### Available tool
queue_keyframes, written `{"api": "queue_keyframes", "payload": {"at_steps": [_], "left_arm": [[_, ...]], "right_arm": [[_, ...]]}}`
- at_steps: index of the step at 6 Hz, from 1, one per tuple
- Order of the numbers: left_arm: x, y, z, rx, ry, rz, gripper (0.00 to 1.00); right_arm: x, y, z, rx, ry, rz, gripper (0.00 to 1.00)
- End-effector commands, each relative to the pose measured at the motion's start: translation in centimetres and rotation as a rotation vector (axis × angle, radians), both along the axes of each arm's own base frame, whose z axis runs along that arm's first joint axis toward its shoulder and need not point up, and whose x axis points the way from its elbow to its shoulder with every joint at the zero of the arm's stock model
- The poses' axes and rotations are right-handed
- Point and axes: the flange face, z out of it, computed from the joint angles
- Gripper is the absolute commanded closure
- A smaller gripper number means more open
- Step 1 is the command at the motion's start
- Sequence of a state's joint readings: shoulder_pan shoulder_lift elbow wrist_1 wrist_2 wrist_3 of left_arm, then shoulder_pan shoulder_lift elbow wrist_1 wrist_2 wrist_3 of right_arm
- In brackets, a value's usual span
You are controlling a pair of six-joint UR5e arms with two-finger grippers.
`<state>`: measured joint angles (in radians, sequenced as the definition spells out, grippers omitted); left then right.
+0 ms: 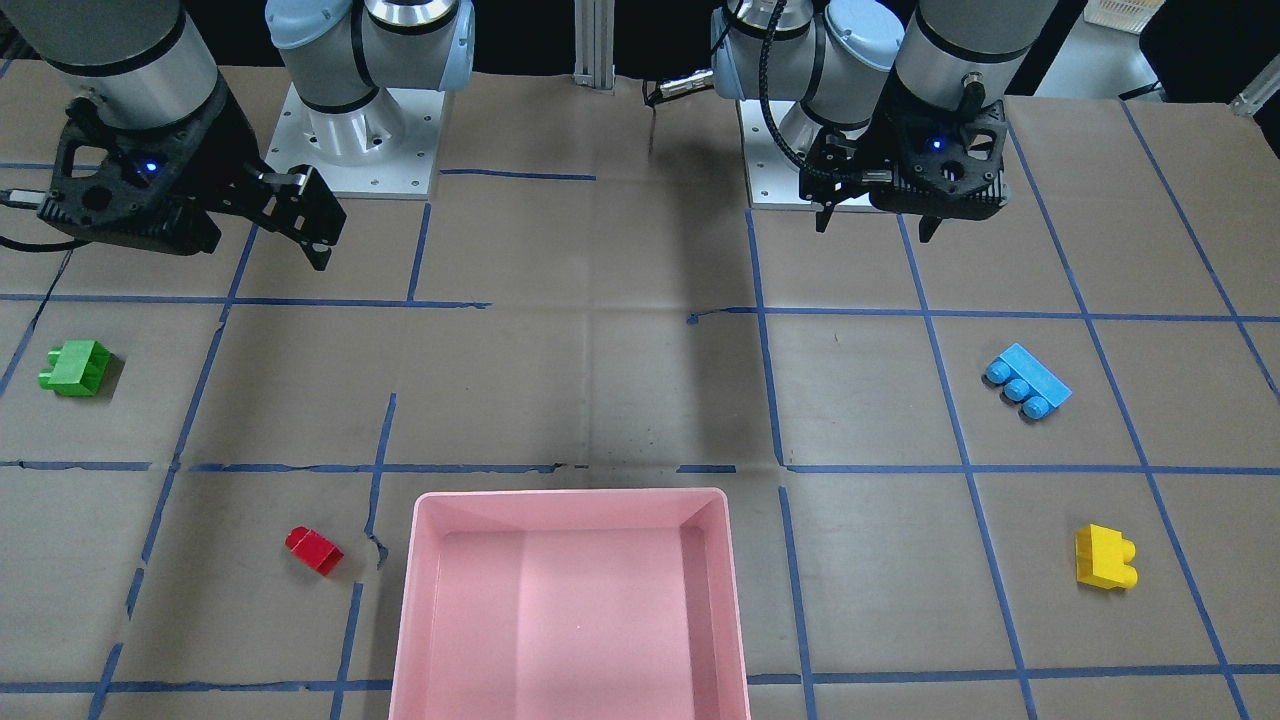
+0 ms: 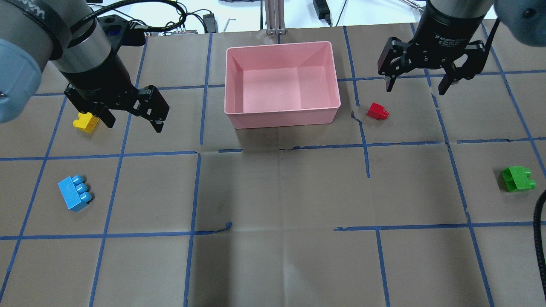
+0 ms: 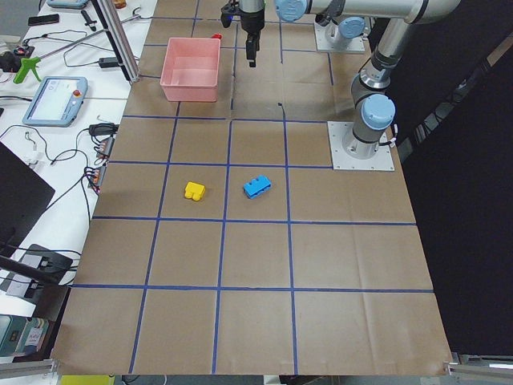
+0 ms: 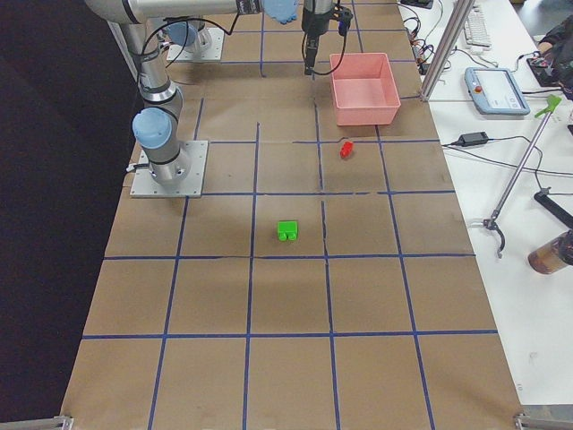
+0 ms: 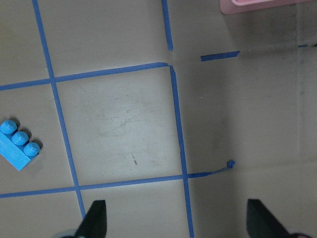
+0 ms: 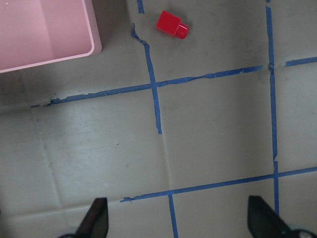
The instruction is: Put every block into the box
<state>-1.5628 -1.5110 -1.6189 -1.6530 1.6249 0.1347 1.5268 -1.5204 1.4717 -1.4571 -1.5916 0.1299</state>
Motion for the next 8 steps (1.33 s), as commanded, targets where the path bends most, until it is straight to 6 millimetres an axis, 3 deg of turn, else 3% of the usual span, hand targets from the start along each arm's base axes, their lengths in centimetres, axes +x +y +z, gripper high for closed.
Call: {"api": "queue_keyframes", "payload": {"at_steps": [1, 3, 4, 5, 6, 8], "left_arm": [[4.8, -0.6, -1.6, 0.037, -0.004, 0.094, 0.00], [19.2, 0.5, -6.3, 0.127, 0.042, 0.345, 0.01], [23.7, 0.2, -7.9, 0.106, 0.031, 0.440, 0.08], [27.3, -1.2, -11.4, 0.077, 0.023, 0.485, 0.08], [31.4, -2.0, -15.7, 0.067, 0.027, 0.552, 0.09], [34.1, -3.4, -20.5, 0.075, 0.025, 0.592, 0.01]], "right_arm": [[-7.6, -0.9, -0.1, 0.013, 0.051, -0.045, 0.00], [-18.9, -0.4, -1.0, 0.037, 0.031, 0.044, 0.00], [-25.9, 1.5, -2.6, 0.080, 0.015, 0.066, 0.00], [-32.0, 3.5, -4.7, 0.078, 0.020, 0.062, 0.00], [-34.7, 4.5, -8.1, 0.070, 0.020, 0.132, 0.00], [-38.9, 7.0, -15.1, 0.046, 0.027, 0.170, 0.00]]}}
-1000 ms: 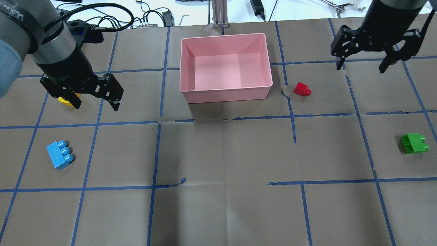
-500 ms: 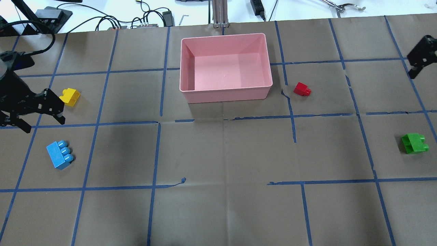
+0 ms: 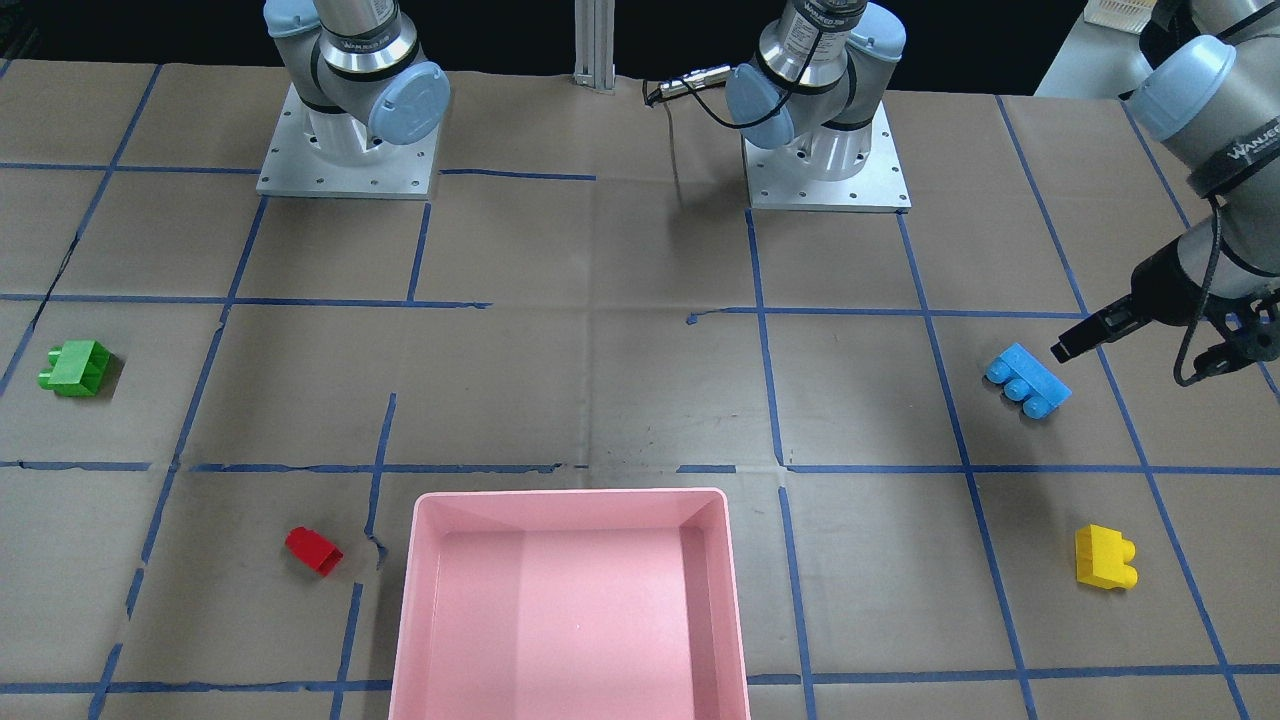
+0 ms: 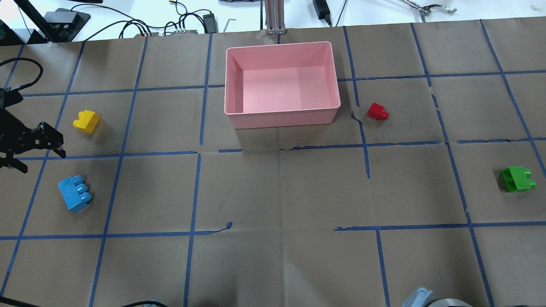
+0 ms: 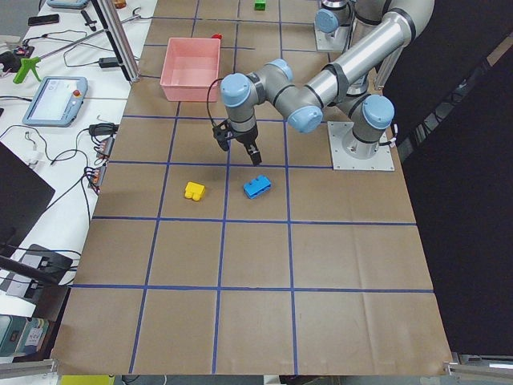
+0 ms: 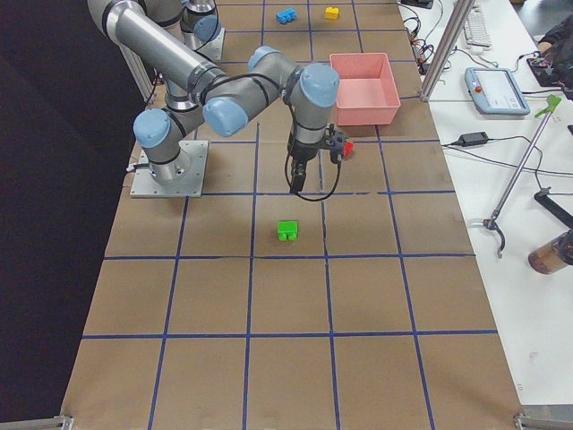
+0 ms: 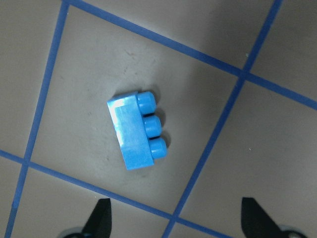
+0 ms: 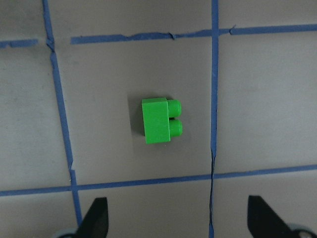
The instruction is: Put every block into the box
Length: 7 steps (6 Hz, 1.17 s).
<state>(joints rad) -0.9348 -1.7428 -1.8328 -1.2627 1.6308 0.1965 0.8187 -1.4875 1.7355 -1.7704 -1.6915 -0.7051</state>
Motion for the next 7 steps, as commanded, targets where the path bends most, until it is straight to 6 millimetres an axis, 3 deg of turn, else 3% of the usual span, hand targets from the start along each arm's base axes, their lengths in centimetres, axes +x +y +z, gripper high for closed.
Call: {"api": "queue_keyframes", "payload": {"at_steps": [1, 2, 3, 4, 7], "left_arm": [[2.3, -1.6, -4.5, -0.015, -0.015, 0.045, 0.01], [2.2, -1.5, -7.2, 0.001, -0.002, 0.045, 0.01], [1.2, -0.1, -9.9, 0.015, 0.007, 0.048, 0.01], [1.0, 0.6, -11.3, -0.030, -0.028, 0.048, 0.01], [1.7, 1.3, -13.3, 0.000, -0.010, 0.057, 0.01]], "right_arm": [[-2.2, 1.5, -7.0, -0.002, -0.029, 0.059, 0.00], [-2.6, 0.7, -10.4, -0.030, -0.038, 0.052, 0.00], [-2.4, 0.8, -13.9, -0.018, -0.063, 0.015, 0.00], [-1.1, 1.4, -15.3, -0.010, -0.077, -0.067, 0.00], [-1.5, 0.5, -19.8, -0.052, -0.078, -0.066, 0.01]]}}
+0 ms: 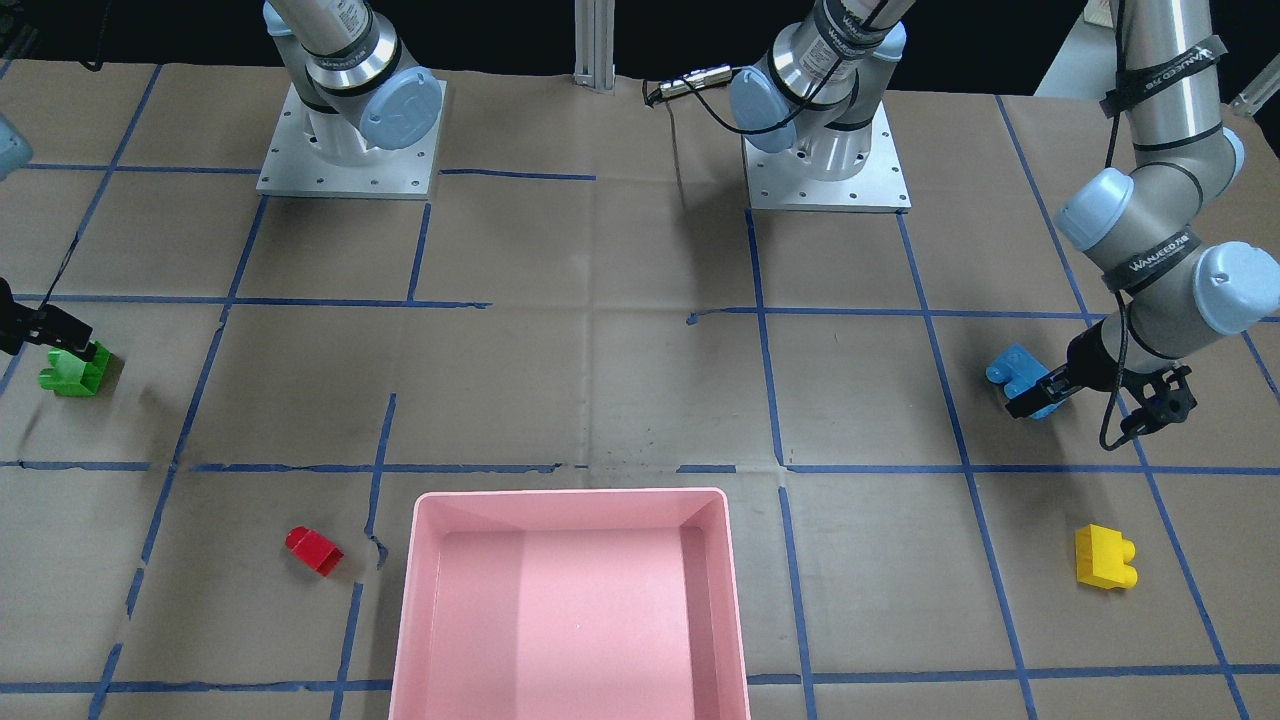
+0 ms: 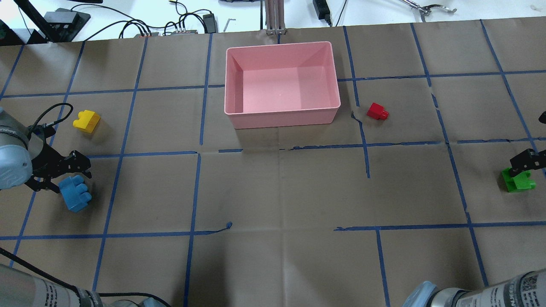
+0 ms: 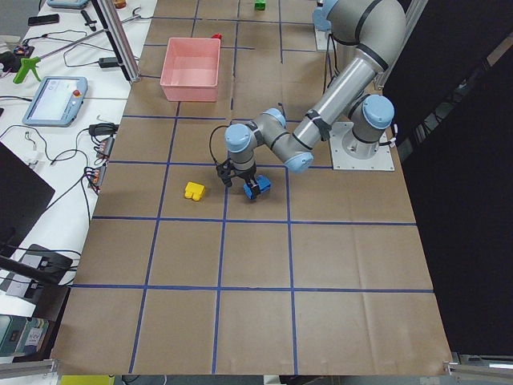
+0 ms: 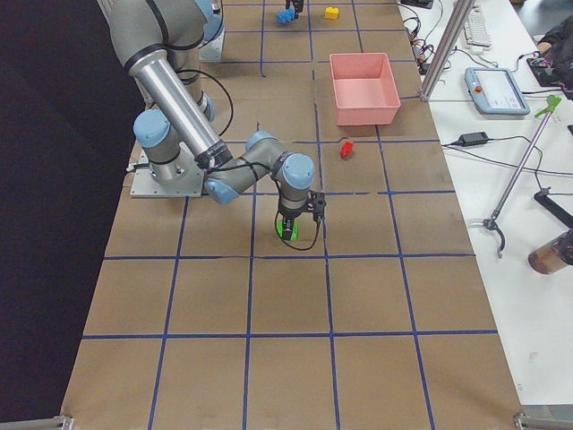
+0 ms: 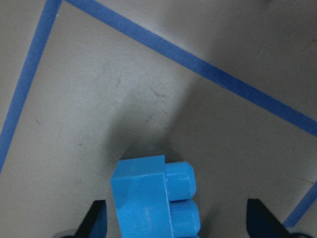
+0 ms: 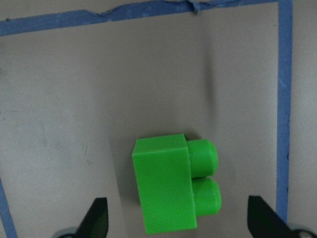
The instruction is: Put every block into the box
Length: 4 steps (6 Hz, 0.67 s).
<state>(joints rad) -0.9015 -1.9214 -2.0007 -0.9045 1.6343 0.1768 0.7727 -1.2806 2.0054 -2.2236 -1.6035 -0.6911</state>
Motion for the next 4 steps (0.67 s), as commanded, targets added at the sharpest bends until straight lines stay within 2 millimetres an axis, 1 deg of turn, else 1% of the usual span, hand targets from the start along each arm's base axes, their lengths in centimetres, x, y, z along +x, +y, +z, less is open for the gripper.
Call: {"api": "queue_keyframes", "payload": {"at_steps": [1, 2, 3, 4], "left_arm": [[1.1, 1.0, -0.6, 0.019, 0.008, 0.016, 0.01], [1.3, 1.2, -0.3, 0.021, 0.007, 0.031, 0.46], [1.2, 1.2, 0.2, 0.048, 0.030, 0.042, 0.69], [0.8, 1.1, 0.5, 0.050, 0.028, 0.086, 0.85]], "right_arm": [[-0.2, -0.3, -2.3, 0.005, -0.012, 0.001, 0.01], [-0.2, -0.2, -2.3, 0.008, -0.012, 0.007, 0.01], [-0.1, -0.1, -2.5, 0.014, -0.012, 0.009, 0.01], [-0.1, -0.1, -2.5, 0.017, -0.010, 0.008, 0.05]]}}
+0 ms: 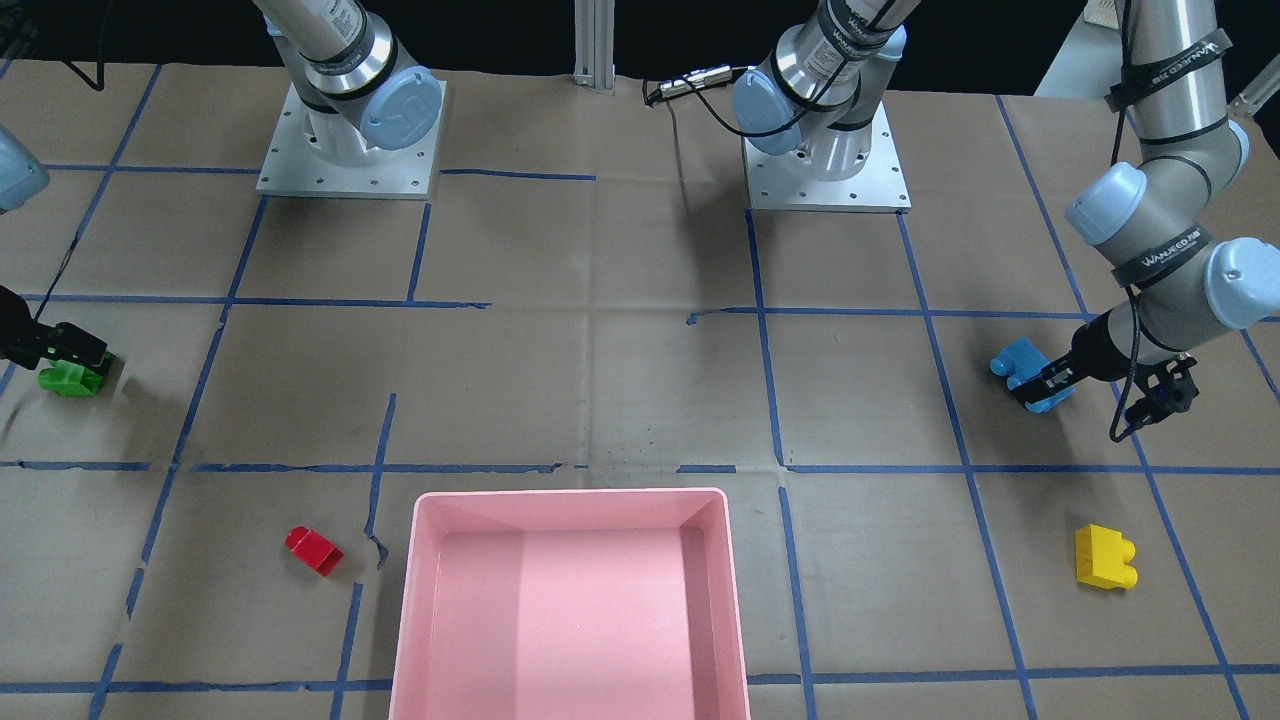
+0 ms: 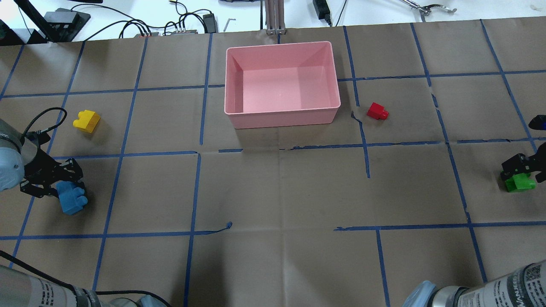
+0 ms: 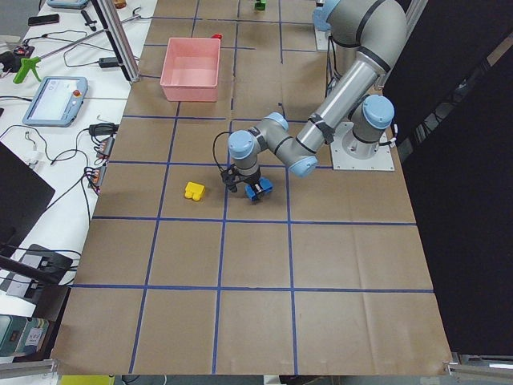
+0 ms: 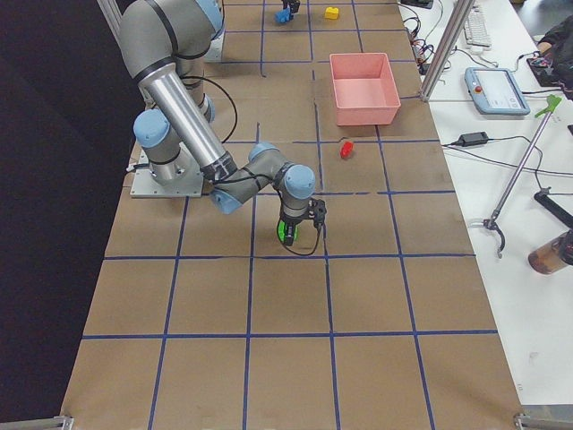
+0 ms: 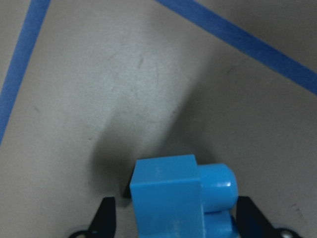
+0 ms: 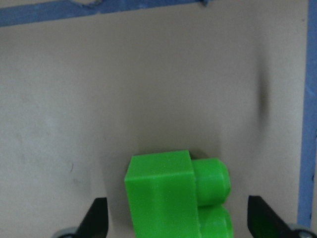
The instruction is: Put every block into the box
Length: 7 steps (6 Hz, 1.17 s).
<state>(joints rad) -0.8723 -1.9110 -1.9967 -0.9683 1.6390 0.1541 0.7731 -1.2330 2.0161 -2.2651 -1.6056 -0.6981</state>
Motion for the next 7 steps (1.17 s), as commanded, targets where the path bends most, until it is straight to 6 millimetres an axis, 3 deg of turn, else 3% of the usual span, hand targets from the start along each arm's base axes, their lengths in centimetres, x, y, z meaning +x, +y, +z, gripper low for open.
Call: {"api": "queue_keyframes", "payload": {"at_steps": [1, 2, 3, 4, 5, 6, 7], "left_arm": [[-1.4, -0.7, 1.8, -0.016, -0.016, 0.048, 0.93], [-6.4, -3.8, 5.3, -0.111, -0.009, 0.024, 0.93], [-13.3, -6.9, 8.7, -0.174, -0.044, 0.068, 0.94], [-19.3, -9.4, 11.6, -0.177, -0.039, 0.104, 0.94], [-24.0, -12.4, 15.7, -0.167, 0.060, 0.217, 0.94], [-29.9, -14.6, 18.2, -0.142, 0.083, 0.291, 0.94], [-36.9, -16.2, 17.5, -0.129, 0.084, 0.337, 0.94]], "right_arm": [[0.0, 0.1, 0.0, 0.004, 0.001, 0.000, 0.22], [0.0, 0.0, 0.0, 0.003, 0.002, 0.002, 0.39], [0.0, 0.0, 0.1, 0.003, 0.004, 0.002, 0.51], [0.0, 0.0, 0.5, -0.003, 0.010, 0.003, 0.55], [0.3, -0.7, 1.7, -0.023, 0.026, 0.015, 0.55], [1.7, -3.0, 5.9, -0.067, 0.070, 0.053, 0.54], [3.7, -5.3, 10.7, -0.048, 0.058, 0.049, 0.54]]}}
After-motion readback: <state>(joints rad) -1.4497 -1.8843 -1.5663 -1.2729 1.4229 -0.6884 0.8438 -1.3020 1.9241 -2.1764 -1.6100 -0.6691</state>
